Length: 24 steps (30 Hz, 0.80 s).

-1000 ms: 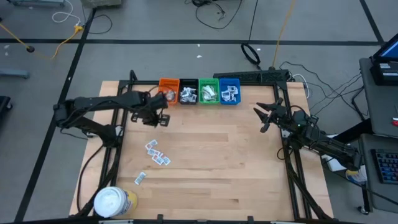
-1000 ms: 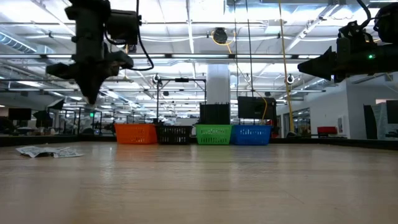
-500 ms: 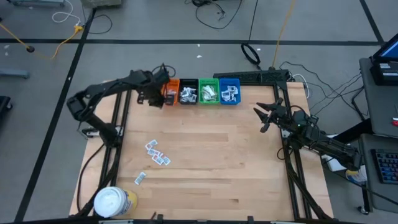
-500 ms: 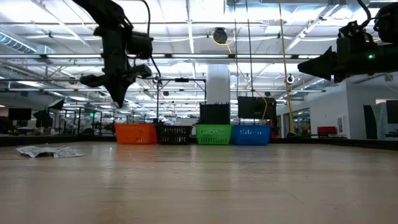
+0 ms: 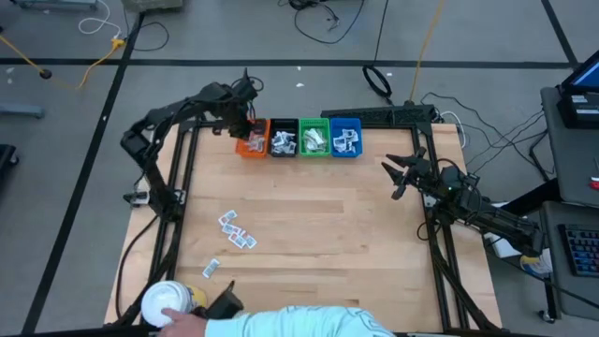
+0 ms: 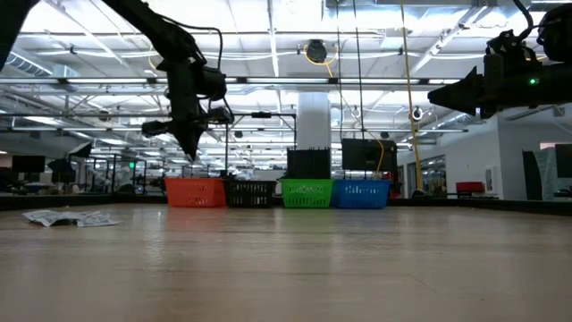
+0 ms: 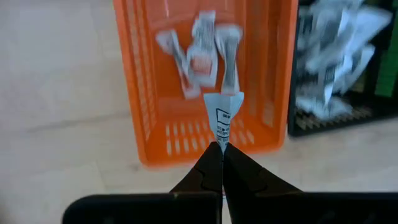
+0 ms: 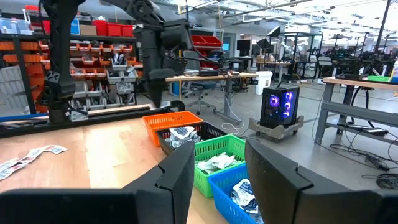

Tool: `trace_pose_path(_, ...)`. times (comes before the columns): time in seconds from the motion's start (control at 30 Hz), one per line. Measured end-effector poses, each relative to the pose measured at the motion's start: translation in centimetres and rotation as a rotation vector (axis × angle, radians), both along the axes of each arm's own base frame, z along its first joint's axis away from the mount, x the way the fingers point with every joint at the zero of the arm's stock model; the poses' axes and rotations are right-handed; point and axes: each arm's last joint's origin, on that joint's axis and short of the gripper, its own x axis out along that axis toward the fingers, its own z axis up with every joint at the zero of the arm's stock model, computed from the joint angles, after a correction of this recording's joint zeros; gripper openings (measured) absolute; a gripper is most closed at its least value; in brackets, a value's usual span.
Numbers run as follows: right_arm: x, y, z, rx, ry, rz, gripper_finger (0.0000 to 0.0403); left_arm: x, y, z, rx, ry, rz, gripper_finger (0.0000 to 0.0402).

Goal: Pick & Place First Aid Supplies
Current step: Put the red packet into the orange bin

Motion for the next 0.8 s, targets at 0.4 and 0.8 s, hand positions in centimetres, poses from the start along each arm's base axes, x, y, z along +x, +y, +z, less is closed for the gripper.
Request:
trace_pose_path(0.4, 0.0, 0.0, 0.0, 0.000, 0.000, 0.000, 0.0139, 0.2, 3.5, -2.5, -0.049, 0.027, 0.012, 0.0002)
trace_pose_path(0.8, 0.0, 0.0, 0.0, 0.000, 0.000, 0.000, 0.0139, 1.4, 3.9, -5.7, -0.093, 0.091, -0.008, 0.0029)
